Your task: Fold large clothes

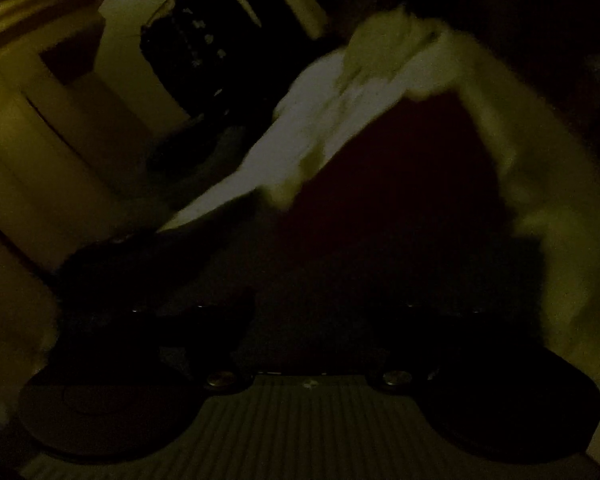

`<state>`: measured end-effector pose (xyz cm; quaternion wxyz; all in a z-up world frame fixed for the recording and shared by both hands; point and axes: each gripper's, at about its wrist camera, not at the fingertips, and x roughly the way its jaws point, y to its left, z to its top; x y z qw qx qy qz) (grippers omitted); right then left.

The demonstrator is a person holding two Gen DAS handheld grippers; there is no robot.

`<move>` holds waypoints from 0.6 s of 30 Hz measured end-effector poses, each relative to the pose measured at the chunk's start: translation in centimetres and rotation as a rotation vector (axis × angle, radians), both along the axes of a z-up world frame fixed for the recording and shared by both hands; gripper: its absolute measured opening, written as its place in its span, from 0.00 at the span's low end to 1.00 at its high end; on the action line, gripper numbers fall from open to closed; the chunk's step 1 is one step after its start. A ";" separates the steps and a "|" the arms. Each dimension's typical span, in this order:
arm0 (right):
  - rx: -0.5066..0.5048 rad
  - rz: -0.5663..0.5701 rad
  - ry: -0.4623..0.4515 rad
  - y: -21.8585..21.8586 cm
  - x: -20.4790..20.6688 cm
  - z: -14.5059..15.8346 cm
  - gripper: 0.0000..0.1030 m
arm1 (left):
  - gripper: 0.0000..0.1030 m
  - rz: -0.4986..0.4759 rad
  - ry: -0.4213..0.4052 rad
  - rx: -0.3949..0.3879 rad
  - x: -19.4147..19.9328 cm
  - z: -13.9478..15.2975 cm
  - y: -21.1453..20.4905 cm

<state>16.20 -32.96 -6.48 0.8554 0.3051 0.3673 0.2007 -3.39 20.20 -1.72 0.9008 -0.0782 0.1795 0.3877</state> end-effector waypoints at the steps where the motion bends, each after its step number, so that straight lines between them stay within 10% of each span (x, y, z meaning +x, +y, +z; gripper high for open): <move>1: 0.035 0.006 0.023 0.1 -0.1 -0.1 0.65 | 1.00 -0.044 -0.009 -0.004 -0.1 0.3 -1.1; 8: 0.137 -0.071 0.179 -0.7 -0.2 -1.9 0.62 | 1.00 -0.356 0.067 -0.044 1.0 -0.6 -9.1; 18: 0.134 -0.163 0.162 -1.7 -3.7 -2.6 0.62 | 1.00 -0.690 0.181 -0.048 1.9 -3.2 -17.5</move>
